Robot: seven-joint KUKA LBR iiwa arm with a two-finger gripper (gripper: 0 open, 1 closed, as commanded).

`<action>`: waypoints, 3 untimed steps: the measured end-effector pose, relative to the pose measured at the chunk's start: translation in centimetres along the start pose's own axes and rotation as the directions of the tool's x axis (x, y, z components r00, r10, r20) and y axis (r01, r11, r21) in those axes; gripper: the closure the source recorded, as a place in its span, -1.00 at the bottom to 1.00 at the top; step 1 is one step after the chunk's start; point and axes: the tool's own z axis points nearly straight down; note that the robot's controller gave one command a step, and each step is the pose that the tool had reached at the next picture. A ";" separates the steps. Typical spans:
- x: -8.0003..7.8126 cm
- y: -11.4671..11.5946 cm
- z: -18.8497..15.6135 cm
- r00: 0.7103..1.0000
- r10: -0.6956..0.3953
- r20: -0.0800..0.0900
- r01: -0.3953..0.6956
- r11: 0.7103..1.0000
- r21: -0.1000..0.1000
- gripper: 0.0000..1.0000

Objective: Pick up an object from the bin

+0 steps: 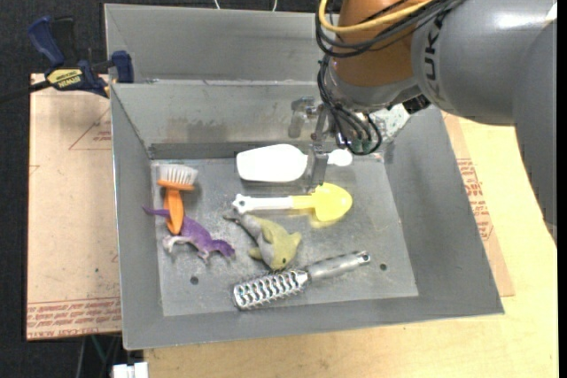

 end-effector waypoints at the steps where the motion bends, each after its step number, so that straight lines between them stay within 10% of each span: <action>1: 0.1 2.6 3.3 0.999 -0.053 -0.004 0.053 0.999 -0.003 -1.00; 2: -0.3 1.9 9.4 0.997 0.082 0.005 -0.082 0.997 0.000 -1.00; 3: 1.1 1.7 10.9 0.974 -0.227 0.004 0.227 0.974 -0.004 -1.00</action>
Offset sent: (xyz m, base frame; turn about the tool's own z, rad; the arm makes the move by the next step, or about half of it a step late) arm 0.0042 0.0190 -0.0922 0.0820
